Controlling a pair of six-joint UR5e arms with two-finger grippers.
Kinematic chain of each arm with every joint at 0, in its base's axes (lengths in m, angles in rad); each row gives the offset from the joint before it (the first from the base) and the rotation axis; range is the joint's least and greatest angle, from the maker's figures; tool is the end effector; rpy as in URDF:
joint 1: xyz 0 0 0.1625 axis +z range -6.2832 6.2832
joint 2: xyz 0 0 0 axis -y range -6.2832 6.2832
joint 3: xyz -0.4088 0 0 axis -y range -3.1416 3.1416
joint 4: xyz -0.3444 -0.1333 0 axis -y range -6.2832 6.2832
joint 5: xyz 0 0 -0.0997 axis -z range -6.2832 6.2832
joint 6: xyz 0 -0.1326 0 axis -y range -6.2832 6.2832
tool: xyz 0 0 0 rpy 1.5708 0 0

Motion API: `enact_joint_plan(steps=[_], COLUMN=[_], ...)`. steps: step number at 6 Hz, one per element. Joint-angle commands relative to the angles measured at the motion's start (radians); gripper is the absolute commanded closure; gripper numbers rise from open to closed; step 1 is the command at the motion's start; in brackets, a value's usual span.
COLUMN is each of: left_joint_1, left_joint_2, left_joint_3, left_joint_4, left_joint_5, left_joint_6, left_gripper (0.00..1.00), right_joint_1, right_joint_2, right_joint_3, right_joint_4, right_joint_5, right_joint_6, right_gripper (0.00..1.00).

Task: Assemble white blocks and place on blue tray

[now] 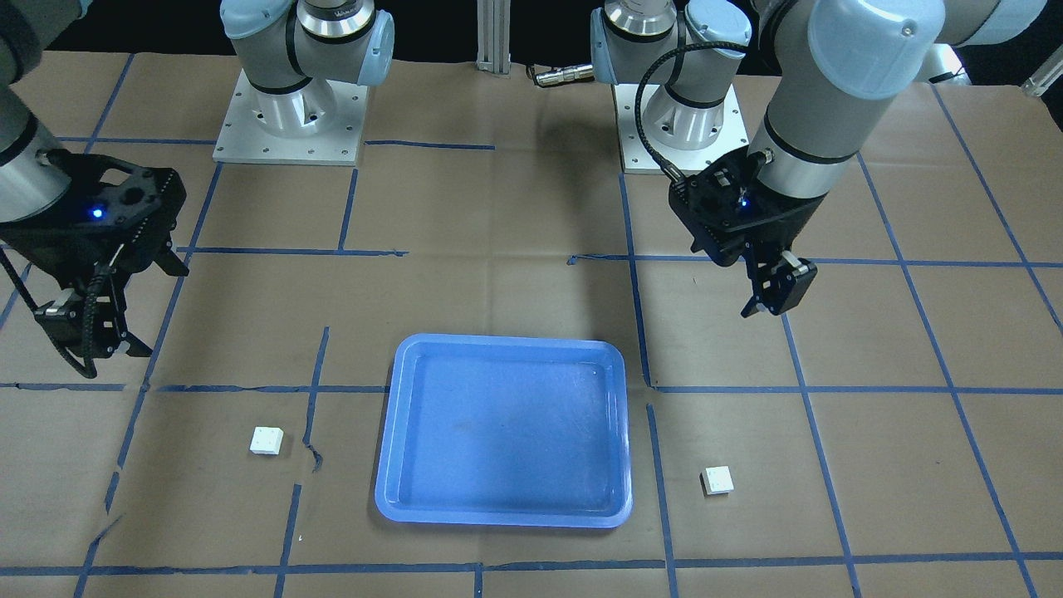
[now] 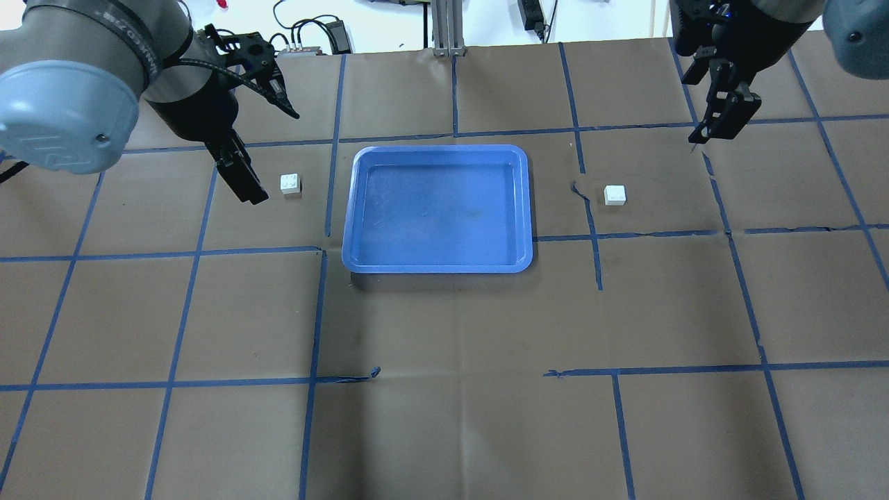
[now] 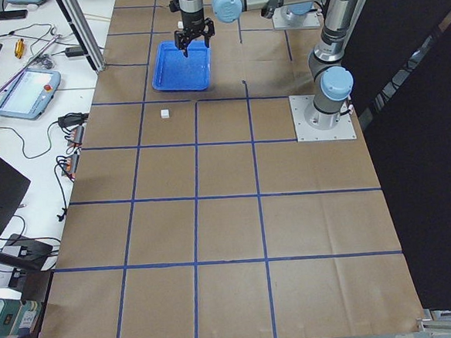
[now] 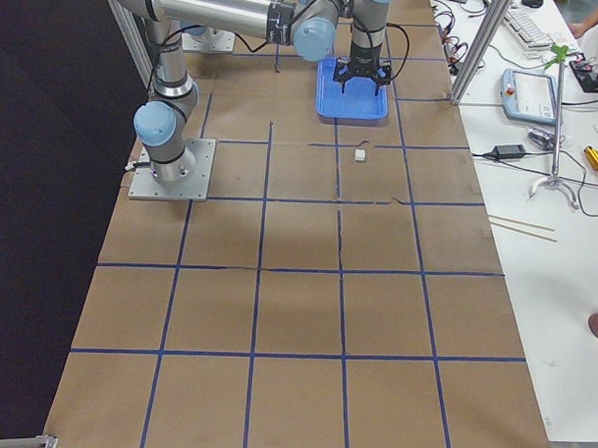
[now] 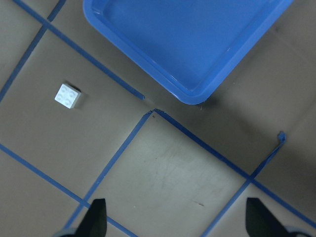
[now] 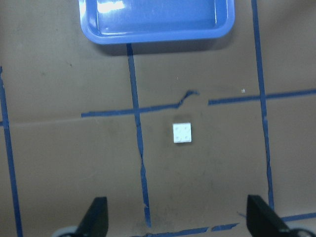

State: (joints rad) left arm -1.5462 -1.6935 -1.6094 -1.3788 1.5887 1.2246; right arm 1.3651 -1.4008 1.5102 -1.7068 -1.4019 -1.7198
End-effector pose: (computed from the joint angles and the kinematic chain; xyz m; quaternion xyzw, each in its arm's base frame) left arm -0.1187 -0.4968 0.3835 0.5644 0.8253 -0.0072 0.0162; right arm 0.0472 -0.5356 0.3998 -0.6851 0.7234 -0.0768 0.0373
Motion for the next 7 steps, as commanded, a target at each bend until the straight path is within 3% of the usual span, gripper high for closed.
enact_joint_plan(steps=[1,3,5,7], left_joint_1=[0.024,0.064,0.066,0.080], left_joint_2=[-0.142,-0.285,-0.407,-0.451], left_joint_3=[0.005,-0.002,0.012,0.019], left_joint_4=[0.169,0.317,0.478,0.484], left_joint_5=[0.000,0.000,0.002,0.020], left_joint_6=[0.244,0.343,0.378,0.380], left_gripper=[0.01,0.02,0.02,0.02], right_joint_1=[-0.066,-0.066,-0.066,-0.067], right_joint_2=[0.083,0.149,0.231,0.308], right_joint_3=[0.002,0.010,0.011,0.074], right_joint_4=[-0.002,-0.007,-0.037,-0.187], right_joint_5=[0.162,0.193,0.193,0.219], right_joint_6=[-0.244,-0.276,-0.162,-0.158], right_gripper=[0.00,0.00,0.00,0.00])
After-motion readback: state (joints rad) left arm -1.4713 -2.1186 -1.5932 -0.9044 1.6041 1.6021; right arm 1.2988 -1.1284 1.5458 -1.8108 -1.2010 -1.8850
